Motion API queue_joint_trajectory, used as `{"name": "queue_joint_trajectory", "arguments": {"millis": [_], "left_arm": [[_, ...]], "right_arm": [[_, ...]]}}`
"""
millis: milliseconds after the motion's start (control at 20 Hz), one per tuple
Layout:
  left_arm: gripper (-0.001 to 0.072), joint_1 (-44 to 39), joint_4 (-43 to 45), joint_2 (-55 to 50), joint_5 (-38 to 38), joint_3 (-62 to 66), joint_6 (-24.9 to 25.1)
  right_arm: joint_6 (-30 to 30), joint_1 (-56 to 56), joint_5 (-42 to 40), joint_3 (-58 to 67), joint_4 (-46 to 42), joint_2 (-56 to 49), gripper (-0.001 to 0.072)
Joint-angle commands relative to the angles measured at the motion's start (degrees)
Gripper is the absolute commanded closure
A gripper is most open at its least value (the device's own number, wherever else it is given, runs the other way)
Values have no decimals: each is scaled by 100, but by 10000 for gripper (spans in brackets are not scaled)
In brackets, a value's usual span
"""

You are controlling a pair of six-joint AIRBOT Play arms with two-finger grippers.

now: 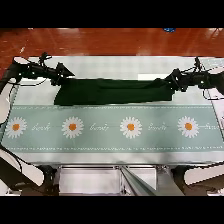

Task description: Fold the shirts.

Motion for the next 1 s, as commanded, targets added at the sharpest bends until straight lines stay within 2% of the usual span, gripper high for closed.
{"name": "queue_joint_trajectory", "arguments": {"millis": [0, 150, 250, 350, 500, 700, 950], "left_arm": [[201, 356, 57, -15, -540, 614, -24], [201, 944, 267, 588, -774, 1016, -50], [201, 1158, 697, 1215, -706, 938, 55], [201, 1126, 1305, 1923, -560, 566, 216], [201, 863, 1482, 3167, 33, -807, 485], [201, 107, 1467, 4522, 848, -2879, 658], [201, -599, 1464, 4636, 1056, -3764, 632]], "right_arm": [[-2, -428, 581, 251, 13, 221, 299], [114, -1095, 1058, 299, -612, 837, 299], [452, -1287, 914, 72, -1403, 1255, 298], [680, -1281, 538, -435, -1814, 1523, 298], [573, -1202, -212, -1108, -1228, 1469, 295], [-216, -999, -352, -1104, 57, 876, 293], [-219, -518, -356, -686, 79, 258, 293]]}}
